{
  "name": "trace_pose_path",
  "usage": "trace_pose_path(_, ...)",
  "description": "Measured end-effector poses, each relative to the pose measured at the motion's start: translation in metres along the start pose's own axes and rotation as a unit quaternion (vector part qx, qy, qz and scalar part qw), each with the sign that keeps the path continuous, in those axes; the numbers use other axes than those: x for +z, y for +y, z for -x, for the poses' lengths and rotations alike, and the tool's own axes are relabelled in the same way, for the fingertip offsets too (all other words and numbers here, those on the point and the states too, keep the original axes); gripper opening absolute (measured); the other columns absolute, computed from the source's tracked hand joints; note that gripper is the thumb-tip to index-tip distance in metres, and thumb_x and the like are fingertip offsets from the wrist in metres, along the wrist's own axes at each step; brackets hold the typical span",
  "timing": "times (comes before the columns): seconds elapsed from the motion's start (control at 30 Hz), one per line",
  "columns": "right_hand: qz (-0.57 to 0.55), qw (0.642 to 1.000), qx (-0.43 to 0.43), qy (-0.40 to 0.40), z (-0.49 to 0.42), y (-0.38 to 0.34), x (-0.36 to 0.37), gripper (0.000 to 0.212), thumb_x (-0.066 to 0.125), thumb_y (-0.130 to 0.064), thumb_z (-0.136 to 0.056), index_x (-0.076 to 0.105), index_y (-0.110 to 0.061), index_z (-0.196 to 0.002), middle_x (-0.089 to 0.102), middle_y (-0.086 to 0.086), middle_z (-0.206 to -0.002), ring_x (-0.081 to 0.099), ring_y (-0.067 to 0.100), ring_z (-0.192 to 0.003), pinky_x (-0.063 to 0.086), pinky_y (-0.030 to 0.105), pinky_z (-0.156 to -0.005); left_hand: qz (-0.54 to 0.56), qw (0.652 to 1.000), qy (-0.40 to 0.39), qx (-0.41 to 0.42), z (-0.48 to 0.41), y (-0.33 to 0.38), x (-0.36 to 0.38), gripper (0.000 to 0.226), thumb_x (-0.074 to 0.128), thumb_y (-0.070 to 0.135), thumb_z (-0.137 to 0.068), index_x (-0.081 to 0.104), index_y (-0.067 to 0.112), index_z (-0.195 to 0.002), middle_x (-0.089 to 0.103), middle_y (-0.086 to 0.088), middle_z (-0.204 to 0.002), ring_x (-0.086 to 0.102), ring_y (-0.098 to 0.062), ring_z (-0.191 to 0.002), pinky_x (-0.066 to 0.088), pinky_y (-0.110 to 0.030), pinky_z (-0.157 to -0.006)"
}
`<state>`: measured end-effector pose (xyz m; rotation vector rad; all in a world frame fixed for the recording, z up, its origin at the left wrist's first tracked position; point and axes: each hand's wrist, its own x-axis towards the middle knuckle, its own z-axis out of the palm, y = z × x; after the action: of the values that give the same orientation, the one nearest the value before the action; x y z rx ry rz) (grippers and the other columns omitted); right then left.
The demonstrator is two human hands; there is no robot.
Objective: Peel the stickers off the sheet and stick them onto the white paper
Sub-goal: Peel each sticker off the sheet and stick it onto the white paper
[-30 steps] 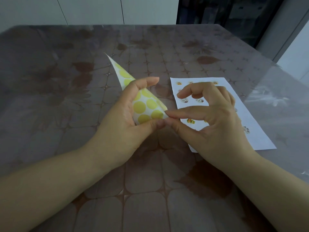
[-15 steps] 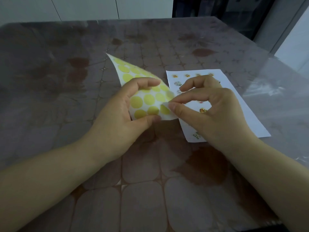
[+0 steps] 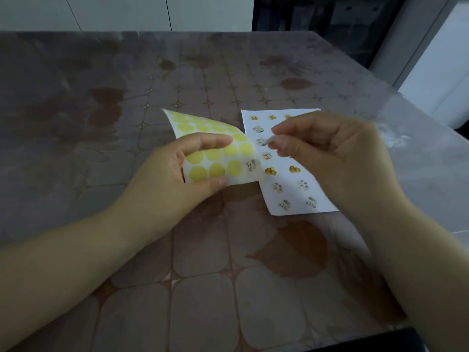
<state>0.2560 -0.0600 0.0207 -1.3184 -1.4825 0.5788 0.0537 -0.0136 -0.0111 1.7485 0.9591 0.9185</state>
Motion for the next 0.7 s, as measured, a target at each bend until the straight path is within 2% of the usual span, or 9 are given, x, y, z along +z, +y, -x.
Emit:
trace_pose_path(0.07, 0.035, 0.999, 0.016, -0.008, -0.001, -0.005, -0.015, 0.011, 0.073, -0.016, -0.077, 0.072, -0.025, -0.081, 0.072, -0.015, -0.078, 0.068, 0.003, -0.071, 0.049, 0.009, -0.062, 0.008, 1.0, 0.005, -0.002, 0.0, 0.0, 0.0, 0.045, 0.072, 0.018, -0.067, 0.067, 0.036, -0.108, 0.066, 0.017, -0.117, 0.061, -0.007, -0.112, 0.045, -0.04, -0.101)
trace_pose_path(0.27, 0.159, 0.97, 0.118, -0.141, 0.009, -0.006, -0.055, 0.012, 0.078, -0.025, -0.069, 0.074, -0.033, -0.077, 0.069, -0.025, -0.07, 0.065, -0.009, -0.069, 0.041, -0.002, -0.059, 0.022, 1.0, 0.002, -0.008, -0.001, -0.001, 0.003, 0.043, 0.073, 0.018, -0.066, 0.068, 0.034, -0.106, 0.066, 0.014, -0.118, 0.063, -0.01, -0.109, 0.045, -0.042, -0.1)
trace_pose_path(0.37, 0.14, 0.972, 0.154, -0.112, 0.019, 0.001, -0.066, 0.011, 0.078, -0.03, -0.064, 0.073, -0.033, -0.074, 0.071, -0.021, -0.069, 0.065, -0.009, -0.069, 0.041, -0.002, -0.062, 0.013, 1.0, 0.002, -0.01, -0.002, -0.001, 0.003, 0.043, 0.072, 0.021, -0.066, 0.068, 0.038, -0.106, 0.067, 0.015, -0.116, 0.064, -0.01, -0.107, 0.046, -0.042, -0.099)
trace_pose_path(0.5, 0.089, 0.976, 0.188, -0.069, 0.029, 0.016, -0.075, 0.022, 0.077, -0.016, -0.07, 0.073, -0.029, -0.087, 0.073, -0.009, -0.073, 0.069, 0.003, -0.074, 0.047, 0.014, -0.079, 0.023, 1.0, -0.001, -0.006, -0.002, -0.001, 0.004, 0.043, 0.071, 0.018, -0.065, 0.068, 0.038, -0.103, 0.068, 0.013, -0.115, 0.065, -0.009, -0.105, 0.052, -0.036, -0.094)
trace_pose_path(0.6, 0.098, 0.973, 0.199, -0.059, 0.03, 0.02, -0.076, 0.015, 0.076, -0.012, -0.071, 0.073, -0.024, -0.078, 0.073, -0.009, -0.07, 0.069, 0.003, -0.07, 0.045, 0.004, -0.068, 0.049, 0.999, -0.005, -0.009, -0.002, -0.001, 0.005, 0.042, 0.07, 0.015, -0.066, 0.069, 0.036, -0.102, 0.068, 0.011, -0.114, 0.066, -0.01, -0.103, 0.052, -0.028, -0.09)
trace_pose_path(0.7, 0.107, 0.971, 0.203, -0.065, 0.029, 0.019, -0.076, 0.01, 0.073, -0.014, -0.076, 0.072, -0.023, -0.074, 0.072, -0.011, -0.07, 0.067, 0.002, -0.068, 0.046, 0.004, -0.065, 0.056, 0.998, -0.011, -0.009, -0.002, -0.001, 0.005, 0.041, 0.07, 0.015, -0.066, 0.069, 0.036, -0.101, 0.069, 0.012, -0.114, 0.066, -0.009, -0.102, 0.052, -0.026, -0.089)
